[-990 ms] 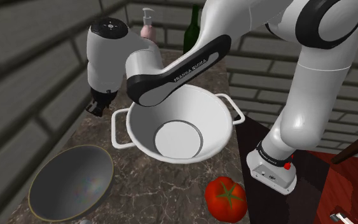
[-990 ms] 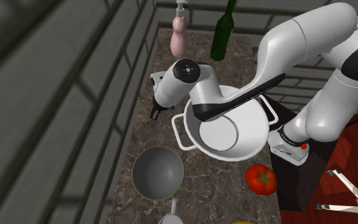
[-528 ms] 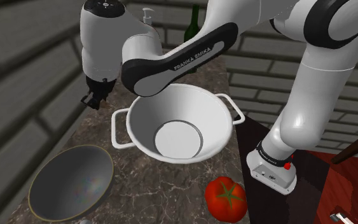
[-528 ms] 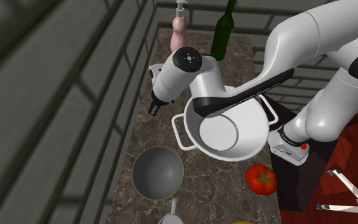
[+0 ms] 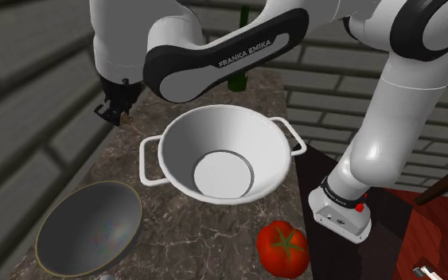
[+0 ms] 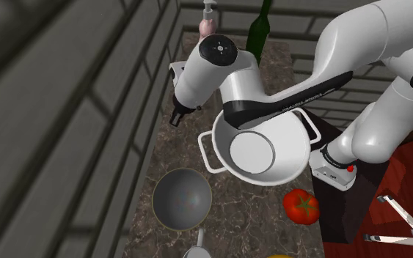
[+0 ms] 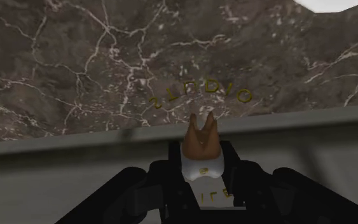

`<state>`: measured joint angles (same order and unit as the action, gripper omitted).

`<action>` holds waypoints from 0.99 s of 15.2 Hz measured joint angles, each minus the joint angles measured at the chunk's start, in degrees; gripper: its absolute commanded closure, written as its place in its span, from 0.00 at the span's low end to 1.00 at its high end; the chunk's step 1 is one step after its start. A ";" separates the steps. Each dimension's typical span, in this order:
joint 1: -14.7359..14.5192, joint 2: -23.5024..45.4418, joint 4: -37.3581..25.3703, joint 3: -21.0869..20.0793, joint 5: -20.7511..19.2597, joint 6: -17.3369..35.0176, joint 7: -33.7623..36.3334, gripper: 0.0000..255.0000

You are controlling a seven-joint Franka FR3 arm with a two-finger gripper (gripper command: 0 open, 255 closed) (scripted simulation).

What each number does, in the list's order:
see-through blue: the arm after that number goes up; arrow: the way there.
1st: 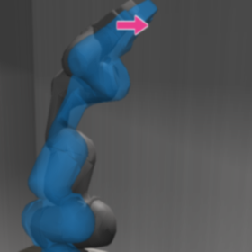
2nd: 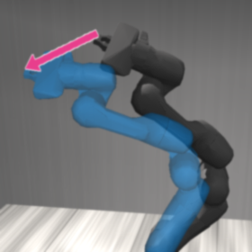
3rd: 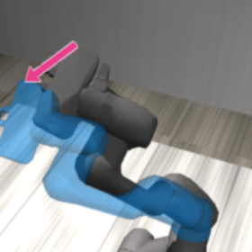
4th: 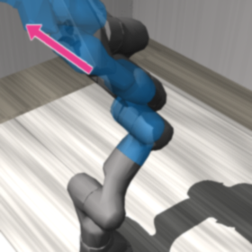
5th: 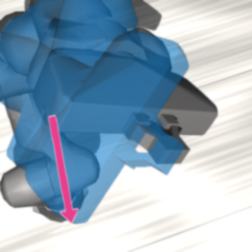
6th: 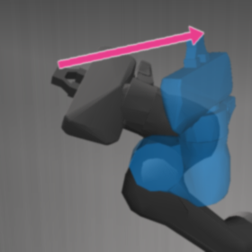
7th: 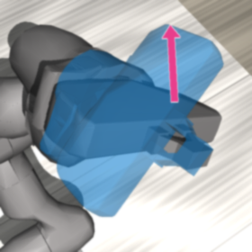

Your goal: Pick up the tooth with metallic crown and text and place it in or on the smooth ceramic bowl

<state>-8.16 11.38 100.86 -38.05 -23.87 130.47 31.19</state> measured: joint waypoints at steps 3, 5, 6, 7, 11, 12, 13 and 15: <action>0.01 -0.13 -2.07 -0.19 0.68 -2.07 -0.91 1.00; 0.10 -0.43 -3.21 -0.33 1.27 -3.36 -1.58 1.00; -0.08 -0.27 -4.28 -0.41 1.32 -4.30 -1.71 1.00; -0.06 -0.48 -4.45 -0.48 1.52 -4.62 -1.83 1.00; -2.39 -1.44 -4.07 -1.71 0.71 -6.04 1.86 1.00; -3.19 -1.77 -3.71 -2.14 0.39 -6.32 3.23 1.00; -3.96 -1.86 -3.65 -2.52 0.00 -6.68 4.48 1.00; -5.96 -1.20 -4.03 -3.23 -1.54 -7.52 7.55 1.00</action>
<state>-14.12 10.17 96.83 -41.28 -25.41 122.95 38.74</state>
